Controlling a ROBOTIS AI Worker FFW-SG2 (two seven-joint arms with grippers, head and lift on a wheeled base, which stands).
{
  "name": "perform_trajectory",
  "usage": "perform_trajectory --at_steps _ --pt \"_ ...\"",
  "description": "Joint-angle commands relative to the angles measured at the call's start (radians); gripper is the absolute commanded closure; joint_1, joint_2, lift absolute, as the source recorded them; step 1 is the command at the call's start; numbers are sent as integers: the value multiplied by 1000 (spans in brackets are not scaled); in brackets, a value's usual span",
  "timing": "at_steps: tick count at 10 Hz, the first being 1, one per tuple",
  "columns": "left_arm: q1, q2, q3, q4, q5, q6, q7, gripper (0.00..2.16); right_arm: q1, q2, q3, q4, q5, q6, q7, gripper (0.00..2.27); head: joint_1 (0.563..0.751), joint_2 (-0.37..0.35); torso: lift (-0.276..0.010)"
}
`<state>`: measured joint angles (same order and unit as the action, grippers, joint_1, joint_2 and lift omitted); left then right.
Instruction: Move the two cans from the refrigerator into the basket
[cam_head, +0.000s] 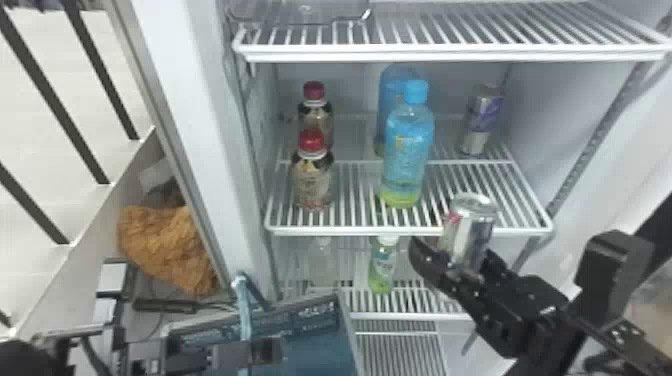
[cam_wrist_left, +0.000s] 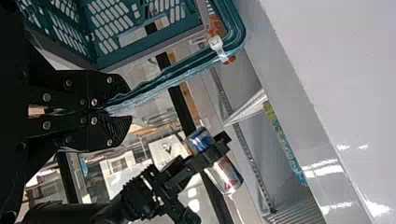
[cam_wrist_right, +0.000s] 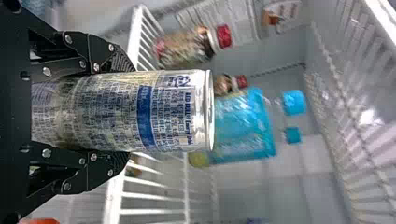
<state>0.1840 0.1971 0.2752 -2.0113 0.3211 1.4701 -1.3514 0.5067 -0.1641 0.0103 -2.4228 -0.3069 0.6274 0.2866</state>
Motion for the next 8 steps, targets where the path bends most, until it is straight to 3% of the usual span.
perform_trajectory --at_steps 1,4,8 --pt "0 -1 0 0 2 0 1 1200 4 0 6 2 2 43 29 1234 695 26 -25" --pt "0 -2 -2 7 4 0 5 1200 -11 0 10 29 16 109 125 1234 695 59 -25" --pt "-2 -4 -6 12 8 0 6 1200 -107 0 54 142 4 158 250 1234 695 104 -25"
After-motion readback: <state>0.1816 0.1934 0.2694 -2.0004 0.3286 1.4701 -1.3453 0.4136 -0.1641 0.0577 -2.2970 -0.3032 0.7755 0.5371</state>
